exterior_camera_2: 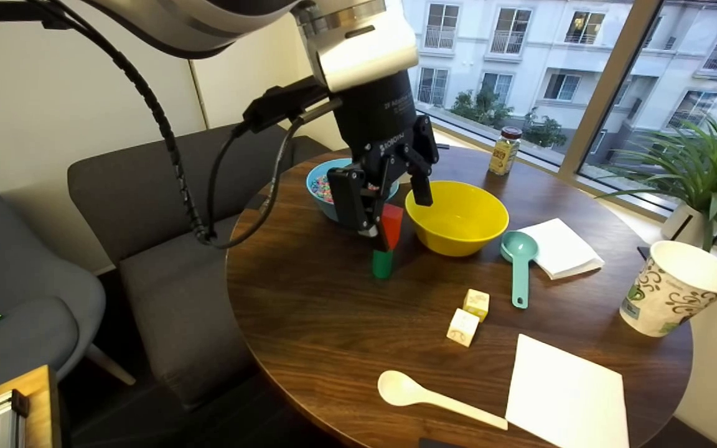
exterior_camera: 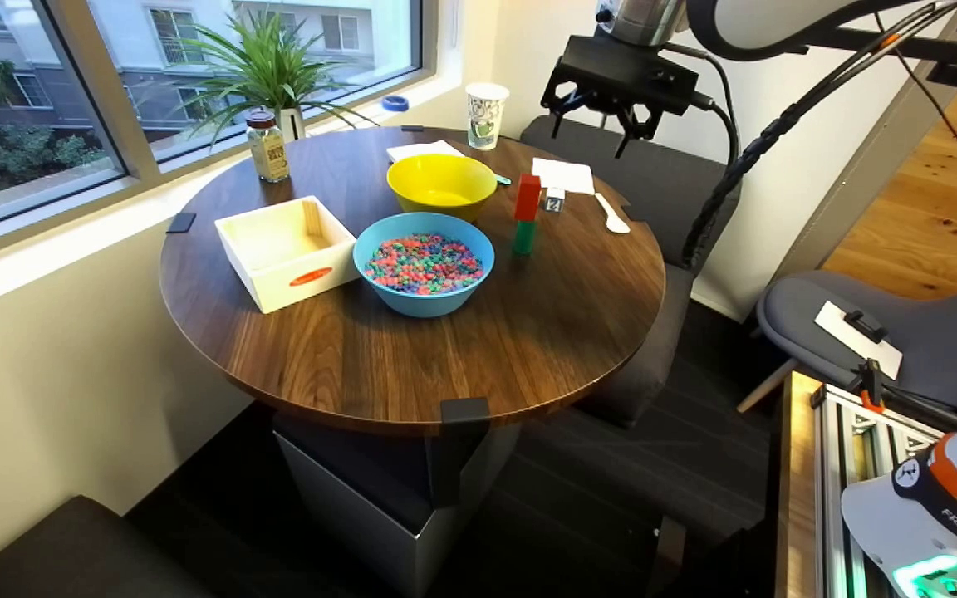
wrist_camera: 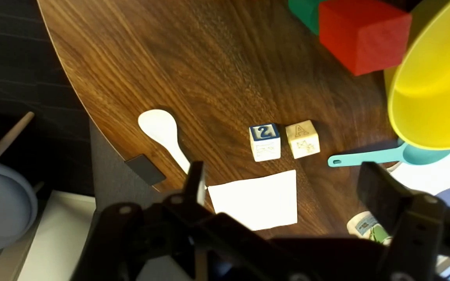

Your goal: Stack up the objects one on top of the other

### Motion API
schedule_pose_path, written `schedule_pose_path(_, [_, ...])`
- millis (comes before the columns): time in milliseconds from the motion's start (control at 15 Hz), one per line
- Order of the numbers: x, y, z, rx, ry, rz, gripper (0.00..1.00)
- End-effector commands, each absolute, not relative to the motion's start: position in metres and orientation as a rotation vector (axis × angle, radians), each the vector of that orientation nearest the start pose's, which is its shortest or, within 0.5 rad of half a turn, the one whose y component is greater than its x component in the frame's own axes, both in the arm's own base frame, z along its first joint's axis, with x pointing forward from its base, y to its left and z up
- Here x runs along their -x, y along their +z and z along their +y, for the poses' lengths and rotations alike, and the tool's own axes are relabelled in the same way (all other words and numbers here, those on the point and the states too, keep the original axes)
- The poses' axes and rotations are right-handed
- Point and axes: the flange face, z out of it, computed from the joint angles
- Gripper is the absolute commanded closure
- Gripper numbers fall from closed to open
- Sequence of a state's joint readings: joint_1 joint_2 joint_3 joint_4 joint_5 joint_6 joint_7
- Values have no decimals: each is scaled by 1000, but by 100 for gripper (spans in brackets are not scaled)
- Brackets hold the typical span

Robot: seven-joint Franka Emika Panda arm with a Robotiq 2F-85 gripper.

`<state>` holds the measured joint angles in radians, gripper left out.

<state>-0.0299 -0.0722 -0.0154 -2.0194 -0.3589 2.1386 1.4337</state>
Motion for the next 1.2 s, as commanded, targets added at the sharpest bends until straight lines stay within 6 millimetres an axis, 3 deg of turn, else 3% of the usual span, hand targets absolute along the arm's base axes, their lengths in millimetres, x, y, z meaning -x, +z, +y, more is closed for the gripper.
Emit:
schedule_pose_path(0, [-549,494,-62,2575,-560,1901,0])
schedule_pose_path(533, [-538,461,-121,2729,-517,1490,0])
schedule_pose_path(1133, [-555,426,-135,2960,-355,1166,0])
